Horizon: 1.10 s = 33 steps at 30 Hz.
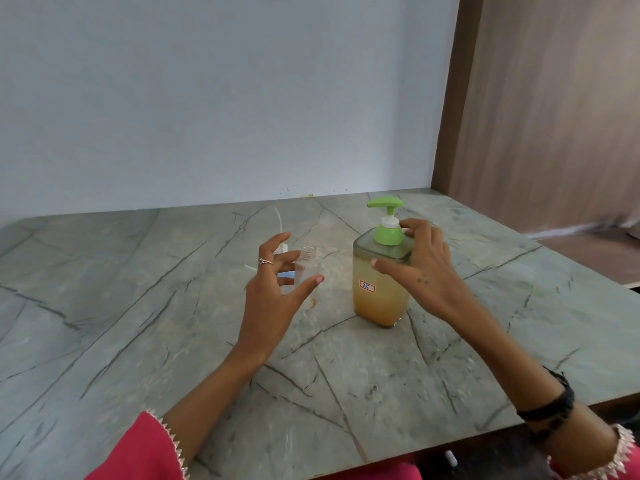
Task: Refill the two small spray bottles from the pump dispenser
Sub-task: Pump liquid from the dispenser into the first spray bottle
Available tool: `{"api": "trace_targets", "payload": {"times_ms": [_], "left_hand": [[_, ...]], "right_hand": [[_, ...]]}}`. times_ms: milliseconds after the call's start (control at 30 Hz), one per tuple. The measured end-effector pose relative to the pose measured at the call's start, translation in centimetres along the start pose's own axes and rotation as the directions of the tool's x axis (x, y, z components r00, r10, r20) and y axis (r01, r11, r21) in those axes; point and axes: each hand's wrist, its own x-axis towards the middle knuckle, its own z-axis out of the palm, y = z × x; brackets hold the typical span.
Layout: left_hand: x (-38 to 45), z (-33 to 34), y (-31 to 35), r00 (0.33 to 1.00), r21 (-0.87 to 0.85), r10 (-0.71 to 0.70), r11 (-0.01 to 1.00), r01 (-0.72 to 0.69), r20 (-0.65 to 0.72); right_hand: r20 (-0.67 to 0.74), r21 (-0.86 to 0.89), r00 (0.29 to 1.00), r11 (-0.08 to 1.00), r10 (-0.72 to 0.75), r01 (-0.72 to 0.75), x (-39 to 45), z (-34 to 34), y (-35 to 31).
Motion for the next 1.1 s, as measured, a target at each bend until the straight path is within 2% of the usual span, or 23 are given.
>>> {"api": "trace_targets", "payload": {"times_ms": [167,367,500,833,1100], "left_hand": [[0.0,0.1,0.4,1.000,0.001,0.002,1.000,-0.002,0.005],[0.7,0.4,1.9,0.998,-0.028,0.036,0.999,-0.035,0.041],[1.6,0.7,3.1,0.996,-0.070,0.053,0.996,-0.048,0.071],[3.6,2.3,4.3,0.987,-0.125,0.059,0.991,-0.040,0.146],[5.3,3.0,4.4,0.981,-0.086,0.099,0.993,-0.085,0.170]], "right_hand": [[-0.053,0.120,0.997,0.990,-0.063,0.069,-0.3,-1.1,0.4],[0.018,0.160,0.976,0.964,-0.218,0.213,0.7,-1.4,-0.6],[-0.036,0.282,0.973,0.931,-0.230,0.230,1.6,-1.3,-0.1],[-0.095,0.315,0.957,0.904,-0.273,0.289,2.6,-0.3,1.1],[-0.244,0.372,0.932,0.862,-0.267,0.344,3.0,1.3,1.6]]}}
